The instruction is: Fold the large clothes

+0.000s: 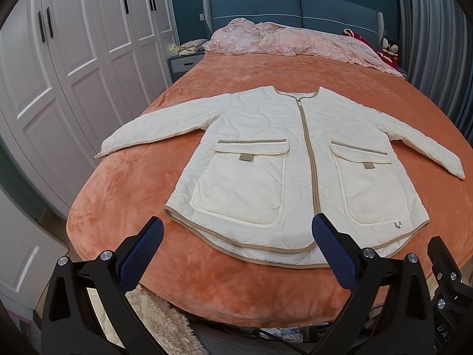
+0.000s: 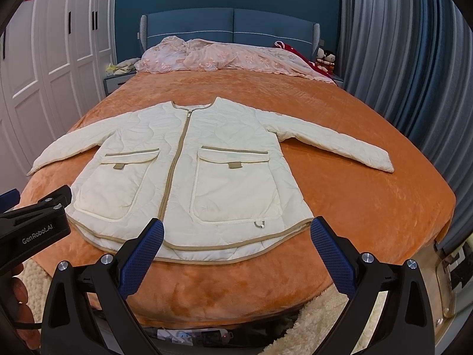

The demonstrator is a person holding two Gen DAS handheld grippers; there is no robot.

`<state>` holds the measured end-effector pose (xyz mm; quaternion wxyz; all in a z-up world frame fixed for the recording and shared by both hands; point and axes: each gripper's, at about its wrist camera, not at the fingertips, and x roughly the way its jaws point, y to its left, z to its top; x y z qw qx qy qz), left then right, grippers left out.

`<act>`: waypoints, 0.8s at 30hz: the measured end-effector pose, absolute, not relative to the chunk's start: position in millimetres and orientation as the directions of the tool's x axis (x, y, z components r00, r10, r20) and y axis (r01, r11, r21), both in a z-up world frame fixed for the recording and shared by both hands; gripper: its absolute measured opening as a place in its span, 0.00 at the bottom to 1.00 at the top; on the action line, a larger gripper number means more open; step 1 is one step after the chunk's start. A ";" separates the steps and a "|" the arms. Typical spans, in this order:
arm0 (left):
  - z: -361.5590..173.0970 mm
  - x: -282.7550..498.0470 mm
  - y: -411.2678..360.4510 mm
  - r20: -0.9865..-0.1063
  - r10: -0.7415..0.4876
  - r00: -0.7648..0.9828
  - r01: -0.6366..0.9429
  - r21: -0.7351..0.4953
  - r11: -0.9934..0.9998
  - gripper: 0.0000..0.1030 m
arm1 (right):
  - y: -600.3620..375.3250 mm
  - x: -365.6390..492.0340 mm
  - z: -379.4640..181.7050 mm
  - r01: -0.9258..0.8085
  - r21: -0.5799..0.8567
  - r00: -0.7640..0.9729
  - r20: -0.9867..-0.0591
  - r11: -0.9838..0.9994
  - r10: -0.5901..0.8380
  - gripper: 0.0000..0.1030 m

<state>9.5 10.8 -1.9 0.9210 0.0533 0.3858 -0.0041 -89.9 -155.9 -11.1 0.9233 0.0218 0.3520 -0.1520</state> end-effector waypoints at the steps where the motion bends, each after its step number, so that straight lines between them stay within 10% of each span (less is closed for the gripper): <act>1: -1.8 9.5 11.0 -0.712 0.034 0.702 0.049 0.095 0.994 0.95 | -156.0 -89.6 -11.4 0.295 -0.068 0.705 -0.658 0.953 -0.265 0.95; 24: -2.7 8.9 12.7 -0.712 0.035 0.701 0.045 0.093 0.995 0.95 | -149.3 -85.9 -10.4 0.283 -0.071 0.708 -0.657 0.957 -0.258 0.95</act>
